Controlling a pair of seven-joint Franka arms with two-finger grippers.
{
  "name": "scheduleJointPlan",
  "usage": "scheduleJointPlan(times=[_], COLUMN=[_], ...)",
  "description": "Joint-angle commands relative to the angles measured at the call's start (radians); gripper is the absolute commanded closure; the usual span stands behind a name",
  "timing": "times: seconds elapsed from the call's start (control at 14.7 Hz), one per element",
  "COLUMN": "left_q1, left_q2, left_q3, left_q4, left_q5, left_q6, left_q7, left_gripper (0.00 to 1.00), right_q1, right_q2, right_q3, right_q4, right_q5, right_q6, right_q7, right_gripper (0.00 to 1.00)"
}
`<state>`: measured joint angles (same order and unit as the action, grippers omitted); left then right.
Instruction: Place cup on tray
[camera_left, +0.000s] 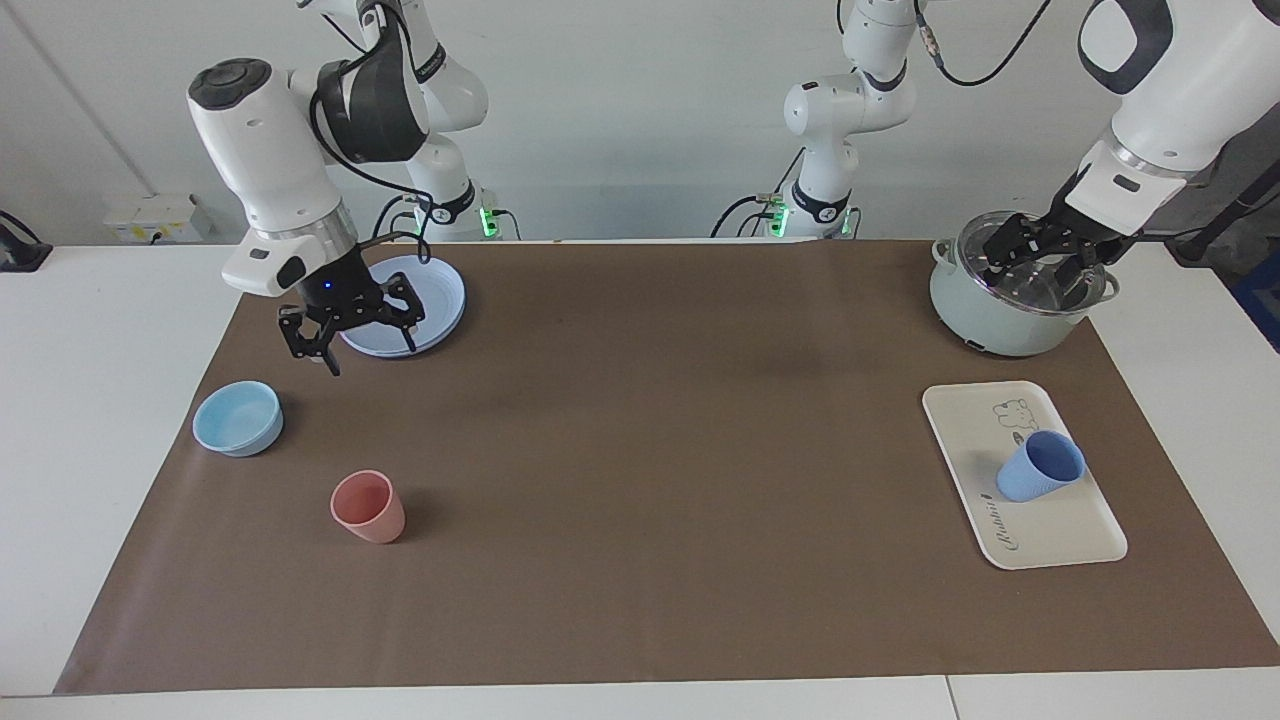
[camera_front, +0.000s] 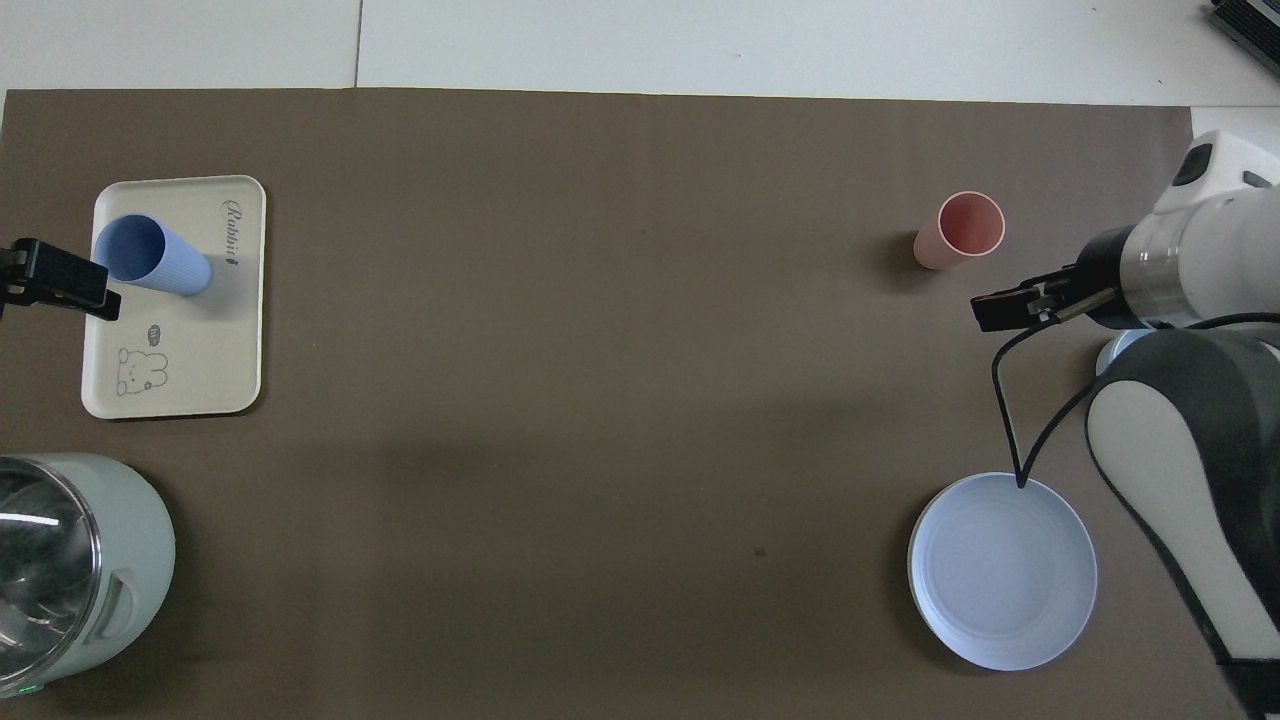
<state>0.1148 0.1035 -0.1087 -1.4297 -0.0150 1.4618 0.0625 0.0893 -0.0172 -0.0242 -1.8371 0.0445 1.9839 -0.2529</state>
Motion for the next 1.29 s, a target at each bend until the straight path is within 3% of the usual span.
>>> scheduleJointPlan(times=[0.0, 0.2, 0.34, 0.61, 0.75, 0.88, 1.22], left_q1=[0.0, 0.002, -0.003, -0.006, -0.006, -0.006, -0.006], left_q2=[-0.033, -0.034, -0.041, -0.048, -0.05, -0.05, -0.048], left_q3=[-0.002, -0.002, -0.002, -0.003, -0.003, -0.005, -0.003], left_q4=[-0.044, -0.048, -0.057, -0.075, -0.075, -0.074, -0.069], left_q5=[-0.006, -0.006, -0.006, -0.006, -0.006, -0.006, -0.006], left_q6=[0.032, 0.032, 0.034, 0.037, 0.037, 0.035, 0.04], left_q7=[0.005, 0.007, 0.005, 0.005, 0.0, -0.001, 0.0], left_gripper=[0.0, 0.0, 0.0, 0.0, 0.0, 0.0, 0.0], right_q1=[-0.008, -0.02, -0.025, -0.033, -0.034, -0.028, -0.031], right_q2=[-0.001, 0.003, -0.012, -0.044, -0.084, -0.131, -0.13], right_q3=[0.003, 0.0, -0.014, -0.031, -0.03, -0.031, -0.031], right_q4=[0.068, 0.2, 0.242, 0.234, 0.158, 0.053, 0.064], right_q5=[-0.034, -0.087, -0.087, -0.072, -0.071, -0.048, -0.046], right_q6=[-0.088, -0.302, -0.365, -0.413, -0.401, -0.312, -0.315], right_q7=[0.044, 0.058, 0.136, 0.311, 0.311, 0.322, 0.31], right_gripper=[0.0, 0.0, 0.0, 0.0, 0.0, 0.0, 0.0])
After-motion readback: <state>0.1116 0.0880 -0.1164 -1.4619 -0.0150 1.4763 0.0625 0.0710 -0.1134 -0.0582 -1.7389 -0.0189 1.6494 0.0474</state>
